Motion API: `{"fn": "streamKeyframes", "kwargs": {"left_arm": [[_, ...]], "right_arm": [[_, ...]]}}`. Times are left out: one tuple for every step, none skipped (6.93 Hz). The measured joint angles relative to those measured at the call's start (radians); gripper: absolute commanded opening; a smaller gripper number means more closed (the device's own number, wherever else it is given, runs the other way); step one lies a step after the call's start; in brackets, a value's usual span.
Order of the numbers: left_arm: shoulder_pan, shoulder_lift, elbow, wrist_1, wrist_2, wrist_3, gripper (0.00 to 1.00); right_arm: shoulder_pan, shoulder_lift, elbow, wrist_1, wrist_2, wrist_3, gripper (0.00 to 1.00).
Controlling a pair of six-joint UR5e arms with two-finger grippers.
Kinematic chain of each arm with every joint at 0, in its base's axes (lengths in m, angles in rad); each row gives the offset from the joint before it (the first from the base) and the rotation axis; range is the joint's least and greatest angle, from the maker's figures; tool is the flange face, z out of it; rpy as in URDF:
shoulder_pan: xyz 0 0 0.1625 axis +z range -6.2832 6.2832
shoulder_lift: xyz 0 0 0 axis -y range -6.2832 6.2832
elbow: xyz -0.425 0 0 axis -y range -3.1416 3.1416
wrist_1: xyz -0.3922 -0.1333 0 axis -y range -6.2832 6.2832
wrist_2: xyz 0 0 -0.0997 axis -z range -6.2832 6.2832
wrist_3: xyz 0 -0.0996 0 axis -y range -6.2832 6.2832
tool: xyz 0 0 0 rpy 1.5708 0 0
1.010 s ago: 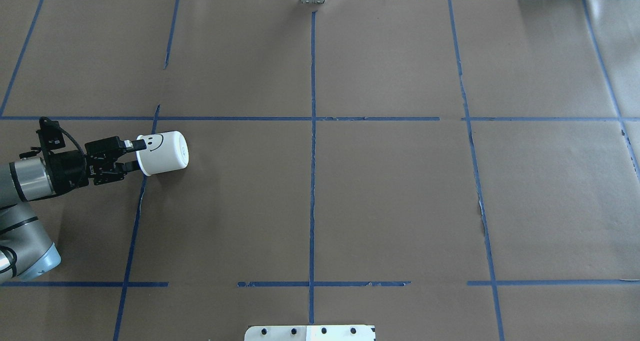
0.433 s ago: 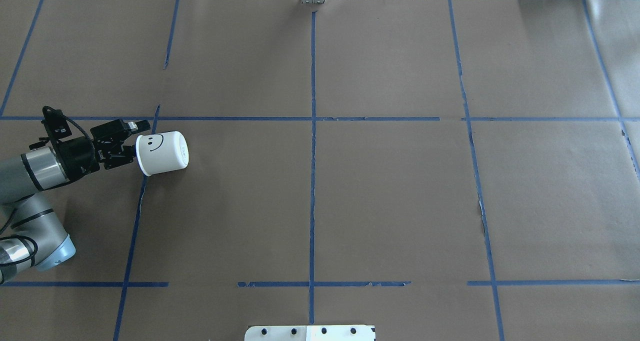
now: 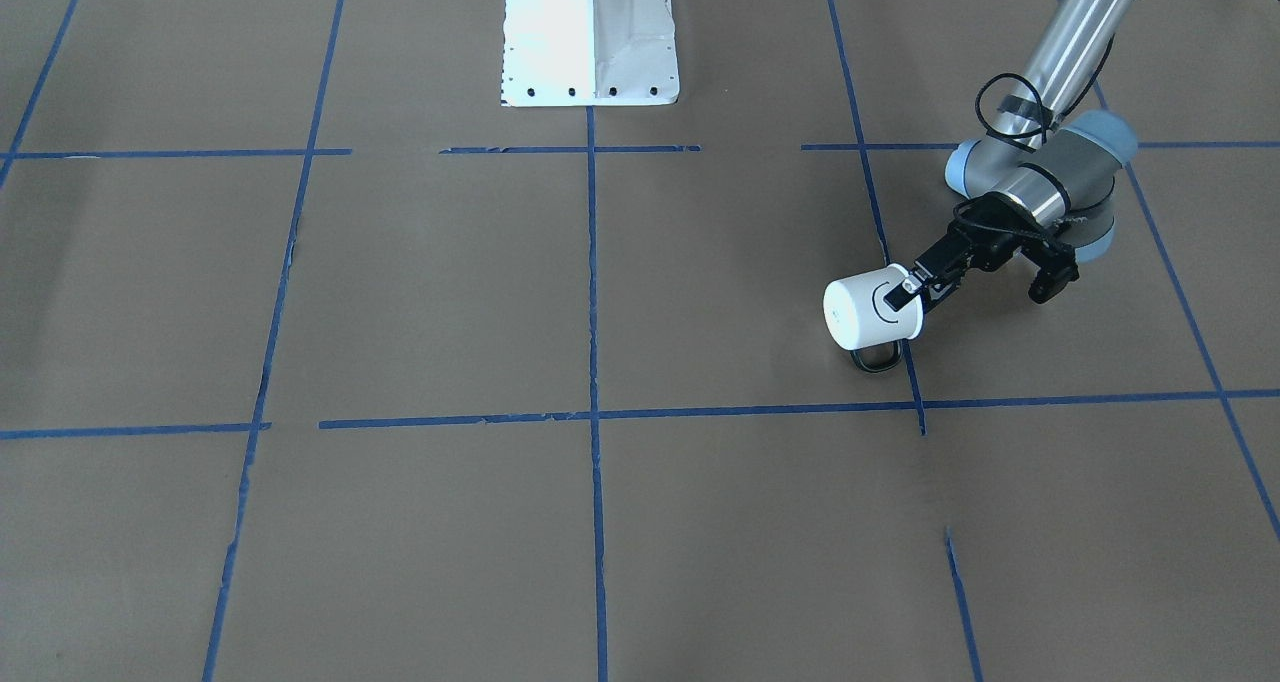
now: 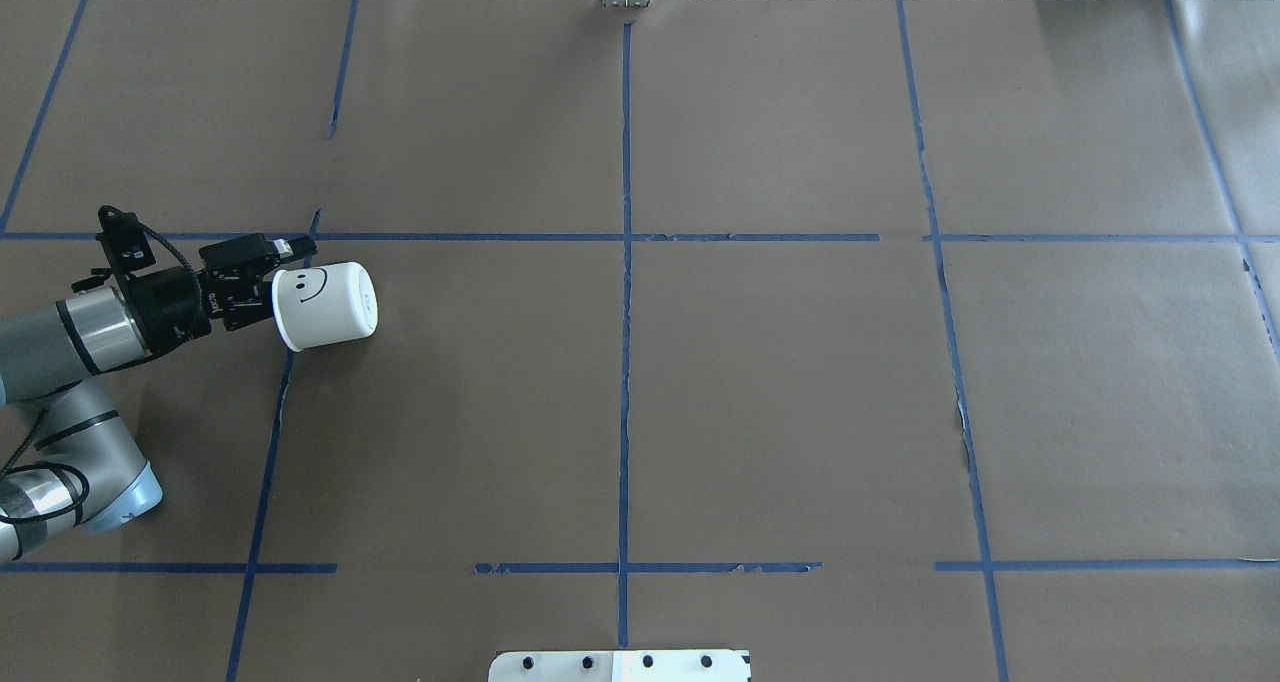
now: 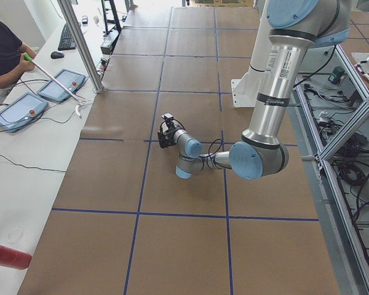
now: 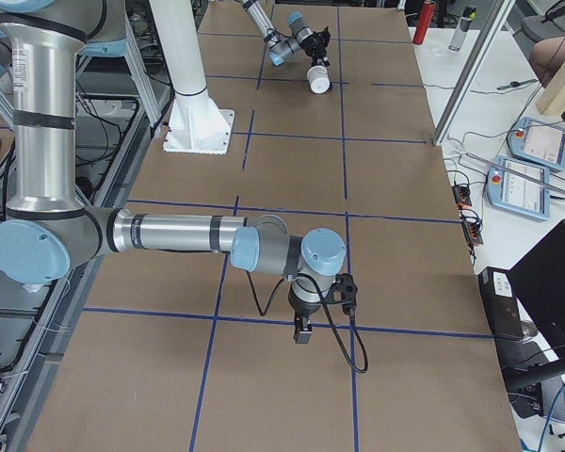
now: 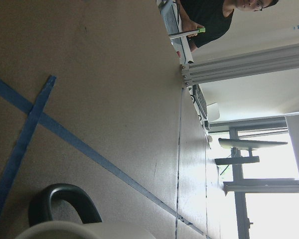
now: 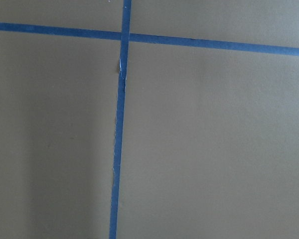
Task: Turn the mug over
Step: 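Lift the mug with the left gripper and swing it toward the table center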
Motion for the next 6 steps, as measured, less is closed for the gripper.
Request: {"fn": "streamKeyframes", "kwargs": {"left_arm": [[0.000, 0.001, -0.002, 0.000, 0.000, 0.000, 0.00], [-0.002, 0.005, -0.008, -0.003, 0.000, -0.001, 0.00], [-0.006, 0.011, -0.023, -0.008, -0.001, -0.005, 0.00], [-0.015, 0.017, -0.047, -0.011, 0.001, -0.008, 0.00], [-0.025, 0.020, -0.082, -0.006, 0.002, -0.013, 0.00], [-0.030, 0.021, -0.119, 0.031, 0.001, -0.020, 0.00]], "right_arm": [[0.000, 0.000, 0.000, 0.000, 0.000, 0.000, 1.00], [0.000, 0.000, 0.000, 0.000, 0.000, 0.000, 1.00], [0.000, 0.000, 0.000, 0.000, 0.000, 0.000, 1.00], [0.000, 0.000, 0.000, 0.000, 0.000, 0.000, 1.00], [0.000, 0.000, 0.000, 0.000, 0.000, 0.000, 1.00], [0.000, 0.000, 0.000, 0.000, 0.000, 0.000, 1.00]]}}
